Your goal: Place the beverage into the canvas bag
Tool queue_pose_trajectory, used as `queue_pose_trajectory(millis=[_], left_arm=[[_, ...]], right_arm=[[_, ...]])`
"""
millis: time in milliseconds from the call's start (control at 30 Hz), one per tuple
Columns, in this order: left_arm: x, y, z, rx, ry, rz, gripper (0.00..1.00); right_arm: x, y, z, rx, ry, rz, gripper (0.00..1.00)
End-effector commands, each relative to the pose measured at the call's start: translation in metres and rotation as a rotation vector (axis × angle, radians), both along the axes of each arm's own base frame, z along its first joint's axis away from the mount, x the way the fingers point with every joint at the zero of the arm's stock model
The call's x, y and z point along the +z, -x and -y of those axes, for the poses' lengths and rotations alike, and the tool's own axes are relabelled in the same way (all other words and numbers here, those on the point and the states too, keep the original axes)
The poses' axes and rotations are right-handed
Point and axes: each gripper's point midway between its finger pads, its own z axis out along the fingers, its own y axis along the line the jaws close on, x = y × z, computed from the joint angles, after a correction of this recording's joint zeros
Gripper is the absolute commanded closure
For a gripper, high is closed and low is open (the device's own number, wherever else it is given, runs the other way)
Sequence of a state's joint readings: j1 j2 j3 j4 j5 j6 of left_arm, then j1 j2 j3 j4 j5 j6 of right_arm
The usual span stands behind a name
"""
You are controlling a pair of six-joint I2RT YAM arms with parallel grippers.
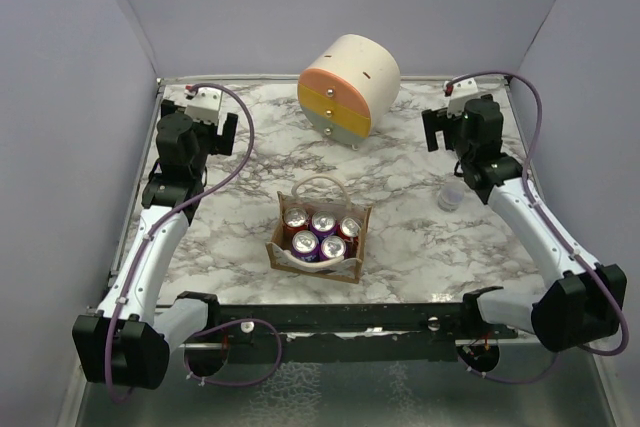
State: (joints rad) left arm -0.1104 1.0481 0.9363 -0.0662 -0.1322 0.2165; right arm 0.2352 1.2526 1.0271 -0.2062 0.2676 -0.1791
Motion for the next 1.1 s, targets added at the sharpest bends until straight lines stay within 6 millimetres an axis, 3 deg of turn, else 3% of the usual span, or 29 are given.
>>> queue_pose_trajectory(millis=[0,300,733,1067], left_arm=[[0.018,0.001,0.004,-0.005,0.067,0.074,0.01],[0.026,0.007,-0.001,0.007,0.042,0.096,0.01],[0.022,0.014,-0.005,0.032,0.082,0.119,0.01],[0.031,0.030,0.003,-0.039,0.141,0.104,0.01]], right_arm=[[0.034,0.005,0.003,-0.002,-0.028,0.124,0.00],[0.049,0.028,0.007,0.027,-0.007,0.176,0.00],[0.046,0.075,0.013,0.063,-0.008,0.243,0.00],[0.048,0.086,0.014,0.090,-0.024,0.266,0.00]])
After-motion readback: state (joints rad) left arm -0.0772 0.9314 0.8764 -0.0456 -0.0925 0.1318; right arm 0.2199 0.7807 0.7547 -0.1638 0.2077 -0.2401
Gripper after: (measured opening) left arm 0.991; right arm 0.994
